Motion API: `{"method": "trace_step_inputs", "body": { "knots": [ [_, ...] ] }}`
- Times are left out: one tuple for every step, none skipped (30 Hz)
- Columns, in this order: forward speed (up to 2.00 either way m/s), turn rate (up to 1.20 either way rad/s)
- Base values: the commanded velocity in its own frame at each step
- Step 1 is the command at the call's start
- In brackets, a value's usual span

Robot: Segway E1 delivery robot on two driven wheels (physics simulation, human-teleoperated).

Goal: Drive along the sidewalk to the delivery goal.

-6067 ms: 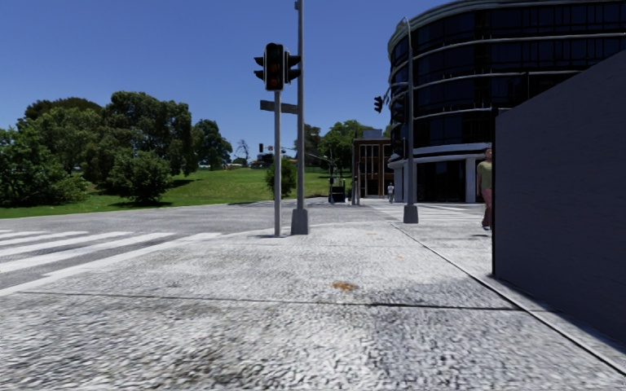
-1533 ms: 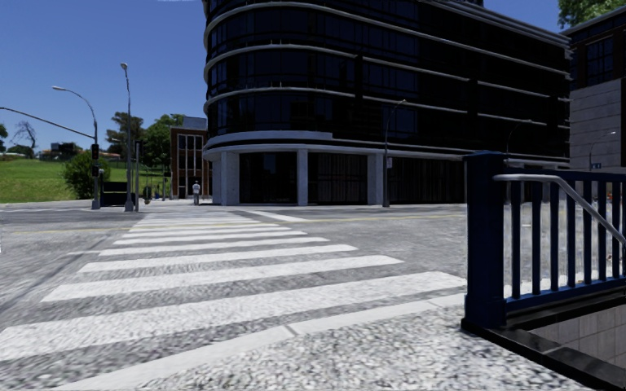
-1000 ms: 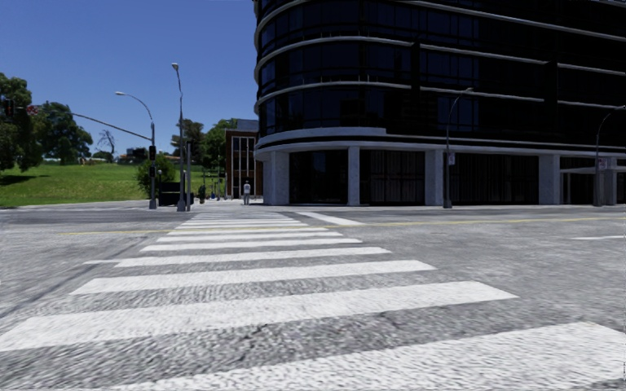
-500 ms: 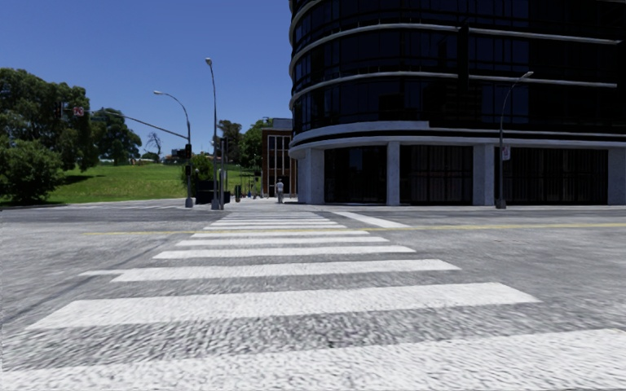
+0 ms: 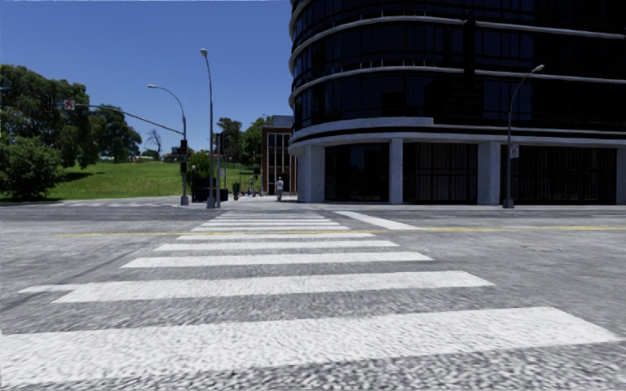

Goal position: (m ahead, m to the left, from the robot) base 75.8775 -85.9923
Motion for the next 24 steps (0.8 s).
{"method": "trace_step_inputs", "body": {
  "knots": [
    [1.28,0.1],
    [1.28,0.1],
    [1.3,0.12],
    [1.44,0.12],
    [2.0,0.13],
    [2.0,0.13],
    [2.0,0.13],
    [2.0,0.13],
    [2.0,0.13],
    [2.0,0.15],
    [2.0,0.15],
    [2.0,0.18],
    [2.0,0.21],
    [2.0,0.22],
    [2.0,0.22],
    [2.0,0.22],
    [2.0,0.22],
    [2.0,0.22],
    [2.0,0.22],
    [2.0,0.22],
    [2.0,0.22],
    [2.0,0.22],
    [2.0,0.22],
    [2.0,0.24]
  ]
}}
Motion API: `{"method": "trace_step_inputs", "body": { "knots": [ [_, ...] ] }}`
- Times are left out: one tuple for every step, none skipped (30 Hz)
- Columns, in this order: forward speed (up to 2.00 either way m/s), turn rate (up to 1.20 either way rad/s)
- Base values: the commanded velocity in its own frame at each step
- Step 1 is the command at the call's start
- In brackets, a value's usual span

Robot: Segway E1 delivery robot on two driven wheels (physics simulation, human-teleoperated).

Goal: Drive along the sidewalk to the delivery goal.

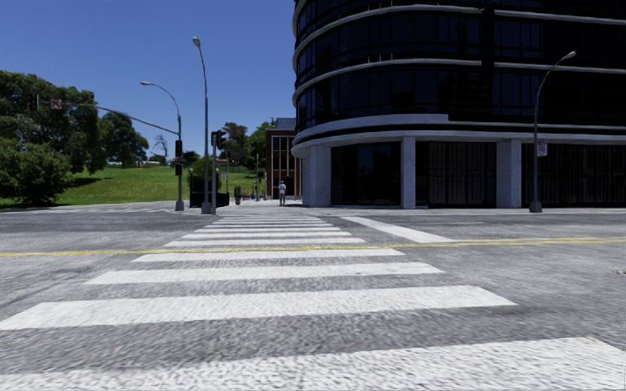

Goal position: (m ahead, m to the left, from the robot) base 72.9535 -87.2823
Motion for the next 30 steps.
{"method": "trace_step_inputs", "body": {
  "knots": [
    [2.0,0.24],
    [2.0,0.25],
    [2.0,0.25],
    [2.0,0.26],
    [2.0,0.23],
    [2.0,0.23],
    [2.0,0.0],
    [2.0,0.0],
    [2.0,0.0],
    [2.0,0.0],
    [2.0,0.0],
    [2.0,0.0],
    [2.0,0.0],
    [2.0,0.0],
    [2.0,0.0],
    [2.0,0.0],
    [2.0,0.0],
    [2.0,0.0],
    [2.0,0.0],
    [2.0,0.0],
    [2.0,0.0],
    [2.0,0.0],
    [2.0,0.0],
    [2.0,0.0],
    [2.0,0.01],
    [2.0,0.01],
    [2.0,0.09],
    [2.0,0.13],
    [2.0,0.14],
    [2.0,0.15]
  ]
}}
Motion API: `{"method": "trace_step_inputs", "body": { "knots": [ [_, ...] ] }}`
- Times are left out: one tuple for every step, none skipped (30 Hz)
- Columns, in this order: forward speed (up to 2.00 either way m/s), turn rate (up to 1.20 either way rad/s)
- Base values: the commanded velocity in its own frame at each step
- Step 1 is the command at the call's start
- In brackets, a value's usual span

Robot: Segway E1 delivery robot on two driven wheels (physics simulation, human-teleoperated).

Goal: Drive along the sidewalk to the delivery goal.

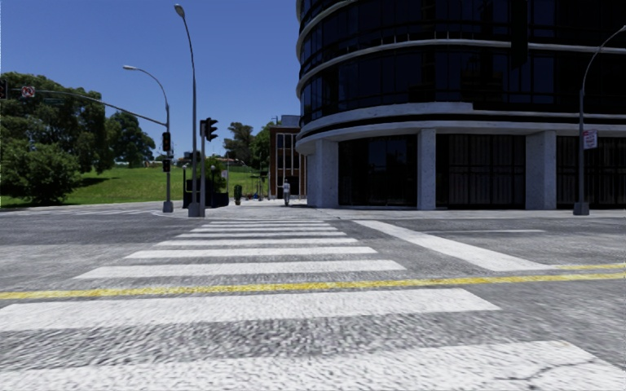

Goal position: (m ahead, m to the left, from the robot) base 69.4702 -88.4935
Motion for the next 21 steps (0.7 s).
{"method": "trace_step_inputs", "body": {
  "knots": [
    [2.0,0.15],
    [2.0,0.15],
    [2.0,0.15],
    [2.0,0.15],
    [2.0,0.15],
    [2.0,0.0],
    [2.0,0.0],
    [2.0,0.0],
    [2.0,0.0],
    [2.0,0.0],
    [2.0,0.0],
    [2.0,0.0],
    [2.0,0.0],
    [2.0,0.0],
    [2.0,0.0],
    [2.0,0.0],
    [2.0,0.0],
    [2.0,0.0],
    [2.0,0.0],
    [2.0,0.0],
    [2.0,0.0]
  ]
}}
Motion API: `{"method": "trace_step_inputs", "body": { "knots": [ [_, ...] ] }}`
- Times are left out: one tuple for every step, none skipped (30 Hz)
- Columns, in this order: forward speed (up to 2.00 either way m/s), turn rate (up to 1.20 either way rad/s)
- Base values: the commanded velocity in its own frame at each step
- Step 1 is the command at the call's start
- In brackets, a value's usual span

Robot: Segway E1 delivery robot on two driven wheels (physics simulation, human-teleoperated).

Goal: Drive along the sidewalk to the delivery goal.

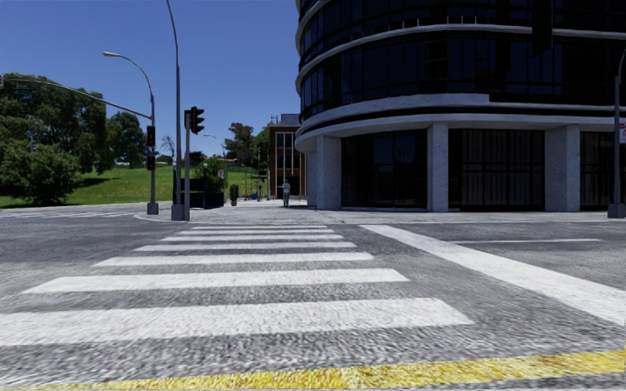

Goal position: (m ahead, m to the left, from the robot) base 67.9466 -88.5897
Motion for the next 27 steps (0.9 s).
{"method": "trace_step_inputs", "body": {
  "knots": [
    [2.0,0.0],
    [2.0,0.0],
    [2.0,0.0],
    [2.0,0.0],
    [2.0,0.0],
    [2.0,0.0],
    [2.0,0.0],
    [2.0,0.0],
    [2.0,0.0],
    [2.0,0.0],
    [2.0,0.0],
    [2.0,0.0],
    [2.0,0.0],
    [2.0,0.0],
    [2.0,0.0],
    [2.0,0.0],
    [2.0,0.0],
    [2.0,0.0],
    [2.0,0.0],
    [2.0,0.0],
    [2.0,0.03],
    [2.0,0.15],
    [2.0,0.24],
    [2.0,0.33],
    [2.0,0.33],
    [2.0,0.36],
    [2.0,0.37]
  ]
}}
